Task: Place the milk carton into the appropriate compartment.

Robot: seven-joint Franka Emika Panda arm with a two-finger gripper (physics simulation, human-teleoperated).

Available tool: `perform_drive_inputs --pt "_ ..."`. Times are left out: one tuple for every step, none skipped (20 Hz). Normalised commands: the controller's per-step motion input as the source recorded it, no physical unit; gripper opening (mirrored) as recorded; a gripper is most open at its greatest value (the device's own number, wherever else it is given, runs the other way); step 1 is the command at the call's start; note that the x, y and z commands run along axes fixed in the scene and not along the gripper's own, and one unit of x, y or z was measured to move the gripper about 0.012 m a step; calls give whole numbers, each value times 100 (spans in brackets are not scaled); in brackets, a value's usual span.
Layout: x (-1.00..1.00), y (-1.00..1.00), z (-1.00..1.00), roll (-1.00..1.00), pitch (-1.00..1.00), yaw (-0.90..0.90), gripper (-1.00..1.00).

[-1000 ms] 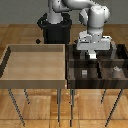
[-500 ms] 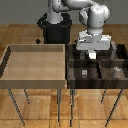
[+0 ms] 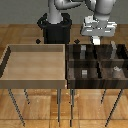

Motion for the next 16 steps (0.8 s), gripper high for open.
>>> perform_drive_inputs --pt "-100 0 0 0 0 0 -100" --pt "-100 0 0 0 0 0 -100" --pt "-100 0 0 0 0 0 -100" --pt "-100 0 0 0 0 0 -100" --pt "0 0 0 0 0 0 -100" --pt "0 0 0 0 0 0 -100" --pt "0 0 0 0 0 0 -100" --pt "0 0 0 0 0 0 -100" --pt "100 0 0 0 0 0 -100" --pt "0 0 0 0 0 0 -100" --pt "100 0 0 0 0 0 -100" --pt "100 0 0 0 0 0 -100" --pt "100 0 0 0 0 0 -100" --pt "100 0 0 0 0 0 -100" --pt "100 0 0 0 0 0 -100" --pt "100 0 0 0 0 0 -100"
